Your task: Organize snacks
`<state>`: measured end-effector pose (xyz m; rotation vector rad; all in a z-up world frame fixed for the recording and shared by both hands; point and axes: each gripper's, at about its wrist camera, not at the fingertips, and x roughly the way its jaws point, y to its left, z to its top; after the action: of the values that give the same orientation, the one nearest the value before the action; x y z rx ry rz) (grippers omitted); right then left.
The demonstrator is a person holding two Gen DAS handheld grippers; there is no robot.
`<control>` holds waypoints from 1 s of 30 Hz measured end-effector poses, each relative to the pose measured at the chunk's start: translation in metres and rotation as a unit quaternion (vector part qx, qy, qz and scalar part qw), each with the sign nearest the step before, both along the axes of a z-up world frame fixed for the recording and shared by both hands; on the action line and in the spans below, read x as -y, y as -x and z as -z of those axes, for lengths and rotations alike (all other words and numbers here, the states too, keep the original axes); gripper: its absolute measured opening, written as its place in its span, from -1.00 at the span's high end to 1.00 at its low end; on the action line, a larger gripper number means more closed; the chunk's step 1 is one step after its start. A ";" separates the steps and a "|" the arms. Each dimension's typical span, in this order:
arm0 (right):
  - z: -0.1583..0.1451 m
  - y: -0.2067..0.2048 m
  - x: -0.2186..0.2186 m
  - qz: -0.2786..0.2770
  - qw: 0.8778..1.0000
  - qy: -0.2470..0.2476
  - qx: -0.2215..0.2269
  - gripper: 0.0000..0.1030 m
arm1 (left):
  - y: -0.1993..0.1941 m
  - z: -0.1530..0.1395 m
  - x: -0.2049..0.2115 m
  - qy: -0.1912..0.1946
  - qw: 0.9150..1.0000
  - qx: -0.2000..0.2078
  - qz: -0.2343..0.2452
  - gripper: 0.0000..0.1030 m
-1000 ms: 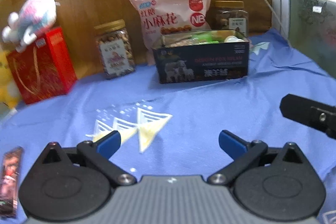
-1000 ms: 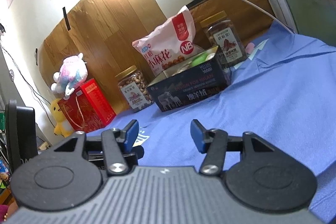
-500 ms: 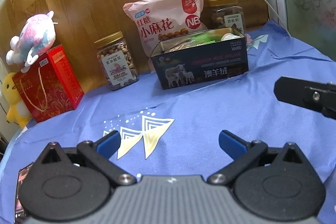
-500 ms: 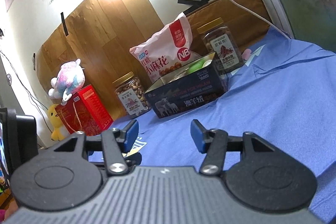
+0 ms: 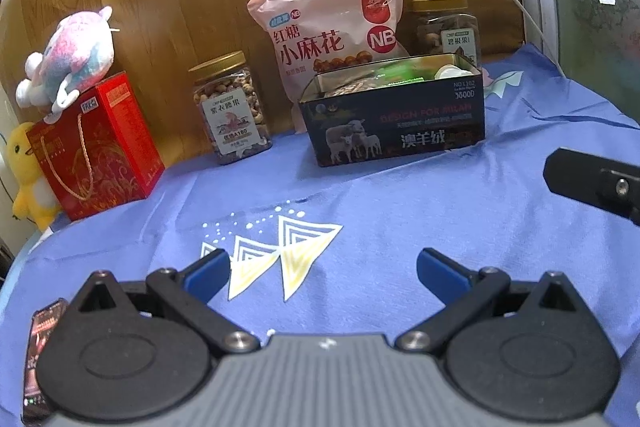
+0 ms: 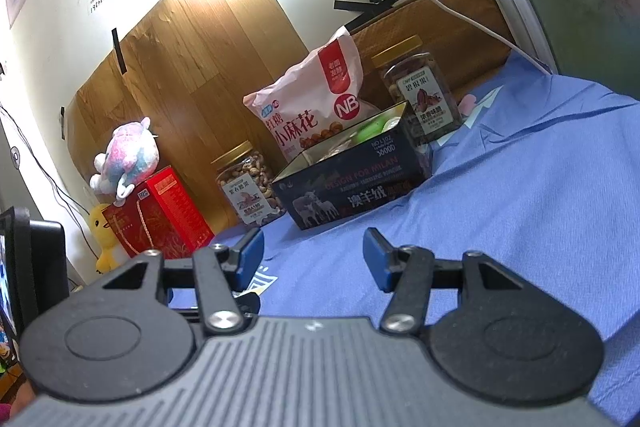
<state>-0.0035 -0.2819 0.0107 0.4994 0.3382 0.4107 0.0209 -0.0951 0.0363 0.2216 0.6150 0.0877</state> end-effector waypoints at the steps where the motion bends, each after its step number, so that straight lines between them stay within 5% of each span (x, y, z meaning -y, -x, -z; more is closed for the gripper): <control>1: 0.000 0.000 0.000 0.001 1.000 0.000 0.000 -0.12 | 0.000 0.000 -0.001 0.002 1.000 -0.002 0.001 -1.00; 30: 0.000 0.003 -0.003 0.000 1.000 0.001 0.000 -0.14 | 0.001 0.002 -0.011 -0.012 0.999 0.012 -0.038 -1.00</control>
<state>-0.0063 -0.2792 0.0103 0.4970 0.3383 0.4097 0.0198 -0.0839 0.0340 0.2204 0.5992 0.1699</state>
